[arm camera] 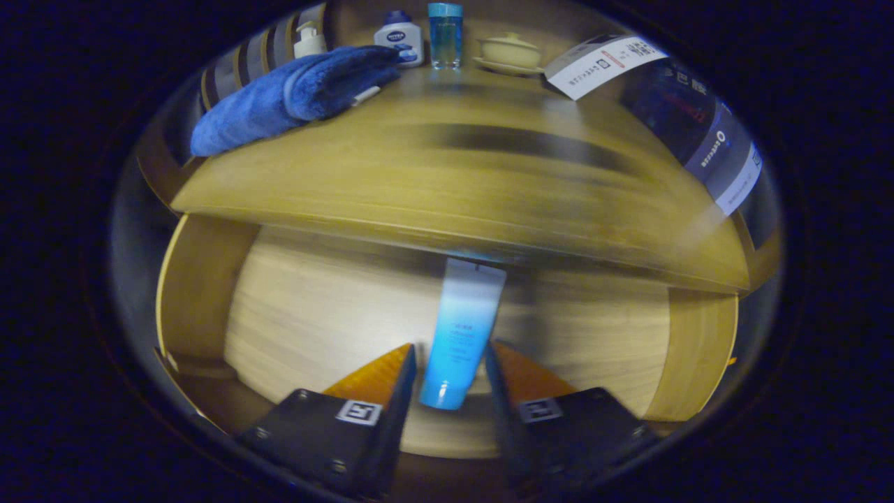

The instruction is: Pull open the drawer, take out the items inside it, and place them on the countertop above the cabinet.

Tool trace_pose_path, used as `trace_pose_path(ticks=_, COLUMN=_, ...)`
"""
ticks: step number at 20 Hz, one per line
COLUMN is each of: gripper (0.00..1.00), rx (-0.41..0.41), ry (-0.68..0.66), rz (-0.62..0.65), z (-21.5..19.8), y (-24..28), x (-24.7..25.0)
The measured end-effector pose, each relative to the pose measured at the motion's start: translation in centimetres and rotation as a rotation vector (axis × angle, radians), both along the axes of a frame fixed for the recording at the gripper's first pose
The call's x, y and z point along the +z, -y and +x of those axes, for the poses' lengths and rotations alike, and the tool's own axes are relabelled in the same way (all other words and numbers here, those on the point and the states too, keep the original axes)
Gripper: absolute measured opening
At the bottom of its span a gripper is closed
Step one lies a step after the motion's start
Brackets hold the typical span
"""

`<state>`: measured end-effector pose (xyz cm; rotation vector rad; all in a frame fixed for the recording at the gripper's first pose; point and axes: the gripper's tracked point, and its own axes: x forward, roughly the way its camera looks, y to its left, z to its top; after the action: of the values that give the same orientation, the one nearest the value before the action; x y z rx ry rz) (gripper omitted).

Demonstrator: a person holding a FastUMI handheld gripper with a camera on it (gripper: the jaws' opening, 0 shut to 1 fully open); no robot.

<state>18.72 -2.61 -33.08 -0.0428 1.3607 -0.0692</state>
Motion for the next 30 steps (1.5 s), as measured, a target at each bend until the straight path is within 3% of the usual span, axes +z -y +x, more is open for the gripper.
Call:
trace_pose_path(ticks=1, gripper=0.48, rx=-0.006, ry=-0.038, rz=0.012, z=-0.7, y=0.0, x=-0.7)
trace_pose_path(ticks=6, gripper=0.38, rx=-0.007, ry=-0.015, rz=0.056, z=-0.7, y=-0.2, x=0.2)
trace_pose_path(ticks=20, gripper=0.37, rx=0.05, ry=0.139, rz=0.338, z=-4.3, y=-2.4, x=11.3)
trace_pose_path(ticks=25, gripper=0.37, rx=0.04, ry=0.283, rz=0.279, z=0.2, y=-1.7, x=14.7)
trace_pose_path(ticks=30, gripper=0.37, rx=-0.053, ry=0.388, rz=0.199, z=6.3, y=-1.3, x=14.4)
